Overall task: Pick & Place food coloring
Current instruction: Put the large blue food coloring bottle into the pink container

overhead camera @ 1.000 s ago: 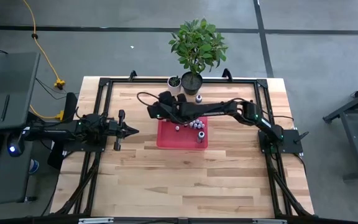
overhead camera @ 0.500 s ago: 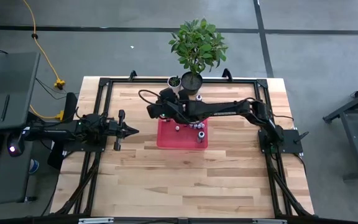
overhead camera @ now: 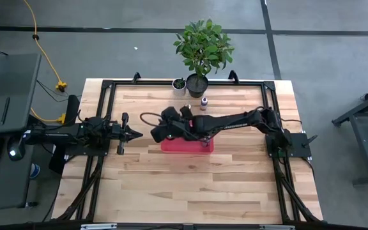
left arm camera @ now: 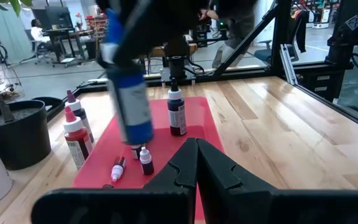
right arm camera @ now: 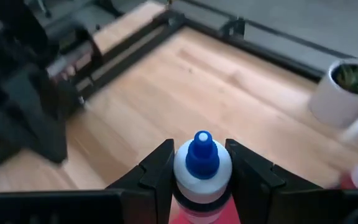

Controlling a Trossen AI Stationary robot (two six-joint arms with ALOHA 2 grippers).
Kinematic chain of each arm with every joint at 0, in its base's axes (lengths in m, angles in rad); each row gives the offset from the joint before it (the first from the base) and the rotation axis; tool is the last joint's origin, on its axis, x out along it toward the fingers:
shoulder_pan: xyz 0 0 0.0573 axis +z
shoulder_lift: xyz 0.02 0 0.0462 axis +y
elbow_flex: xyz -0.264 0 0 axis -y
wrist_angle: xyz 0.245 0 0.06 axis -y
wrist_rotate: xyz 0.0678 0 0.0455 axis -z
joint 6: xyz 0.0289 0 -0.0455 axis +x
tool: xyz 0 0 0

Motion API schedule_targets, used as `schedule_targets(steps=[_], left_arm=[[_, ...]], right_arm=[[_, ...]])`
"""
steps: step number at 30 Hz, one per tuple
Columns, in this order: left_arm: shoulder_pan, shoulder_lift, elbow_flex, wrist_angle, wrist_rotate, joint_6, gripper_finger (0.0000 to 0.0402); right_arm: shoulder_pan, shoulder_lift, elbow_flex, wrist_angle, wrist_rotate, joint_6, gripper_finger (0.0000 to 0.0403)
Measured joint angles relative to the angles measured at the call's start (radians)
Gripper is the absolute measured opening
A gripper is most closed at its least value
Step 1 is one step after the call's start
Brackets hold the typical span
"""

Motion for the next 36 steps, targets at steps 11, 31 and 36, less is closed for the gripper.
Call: schedule_targets(steps=[11, 31, 36], left_arm=[[0.000, 0.000, 0.000, 0.000, 0.000, 0.000, 0.0000], [0.000, 0.000, 0.000, 0.000, 0.000, 0.000, 0.0000], [0.000, 0.000, 0.000, 0.000, 0.000, 0.000, 0.0000]], right_arm=[[0.019, 0.002, -0.012, -0.165, 0.005, 0.115, 0.0121], [-0.011, 0.004, -0.333, 0.256, 0.040, 0.061, 0.0121], [-0.030, 0.004, -0.362, 0.309, 0.038, 0.057, 0.0121]])
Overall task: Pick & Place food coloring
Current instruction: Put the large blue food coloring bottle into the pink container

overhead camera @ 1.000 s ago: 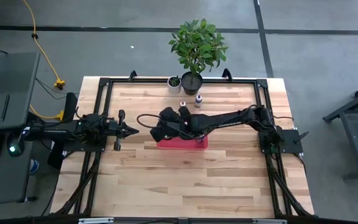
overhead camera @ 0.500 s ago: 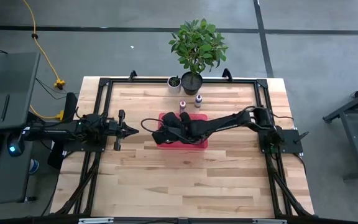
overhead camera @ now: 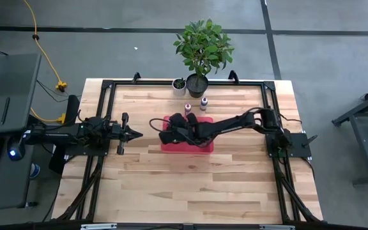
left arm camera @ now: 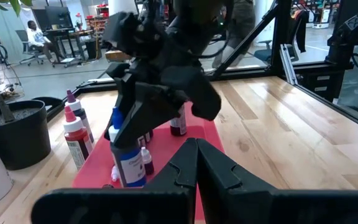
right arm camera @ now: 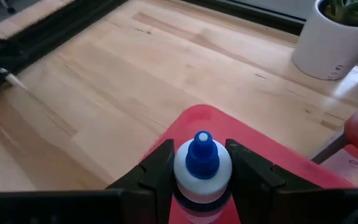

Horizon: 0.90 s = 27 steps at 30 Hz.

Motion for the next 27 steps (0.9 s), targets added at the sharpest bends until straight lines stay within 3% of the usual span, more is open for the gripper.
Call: schedule_targets(steps=[27], left_arm=[[0.000, 0.000, 0.000, 0.000, 0.000, 0.000, 0.0000]], right_arm=[[-0.044, 0.005, 0.000, -0.007, -0.109, -0.079, 0.0121]])
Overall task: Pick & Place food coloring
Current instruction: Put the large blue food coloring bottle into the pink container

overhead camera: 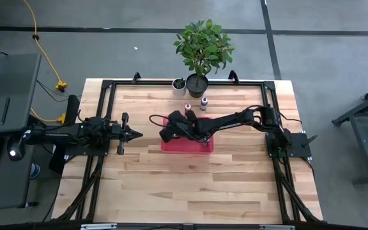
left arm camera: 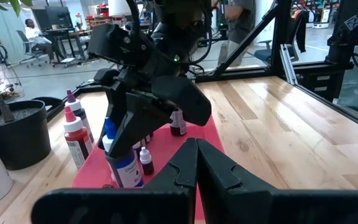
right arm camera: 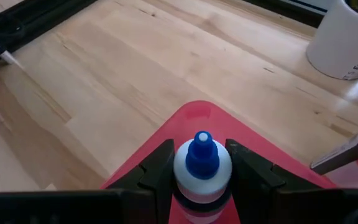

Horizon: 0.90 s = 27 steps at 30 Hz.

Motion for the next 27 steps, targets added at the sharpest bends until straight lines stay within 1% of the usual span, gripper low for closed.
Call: schedule_targets(steps=[16, 23, 27], left_arm=[[0.000, 0.000, 0.000, 0.000, 0.000, 0.000, 0.0000], [0.000, 0.000, 0.000, 0.000, 0.000, 0.000, 0.0000], [0.000, 0.000, 0.000, 0.000, 0.000, 0.000, 0.0000]], right_arm=[[-0.002, 0.000, 0.000, 0.000, -0.052, 0.002, 0.0122], [-0.004, 0.005, 0.001, -0.006, -0.050, 0.058, 0.0122], [-0.009, 0.020, 0.003, 0.001, -0.053, 0.060, 0.0122]])
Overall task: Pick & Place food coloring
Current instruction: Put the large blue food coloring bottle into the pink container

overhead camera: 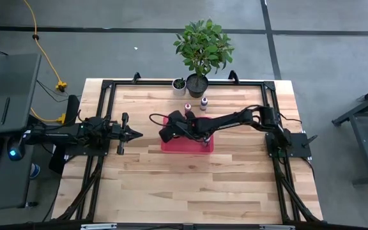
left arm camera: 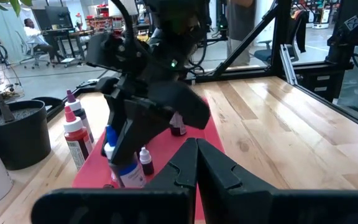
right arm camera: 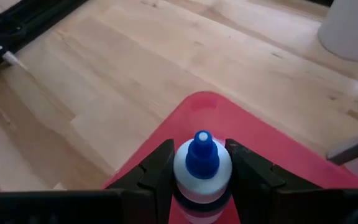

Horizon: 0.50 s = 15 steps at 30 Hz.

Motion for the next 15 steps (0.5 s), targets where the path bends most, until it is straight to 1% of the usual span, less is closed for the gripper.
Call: schedule_targets(steps=[6, 15], left_arm=[[0.000, 0.000, 0.000, 0.000, 0.001, 0.000, 0.0000], [0.000, 0.000, 0.000, 0.000, -0.003, 0.000, 0.0000]], right_arm=[[0.001, 0.011, 0.001, 0.015, 0.039, -0.008, 0.0122], [0.001, 0.012, 0.001, 0.024, 0.029, -0.043, 0.0122]])
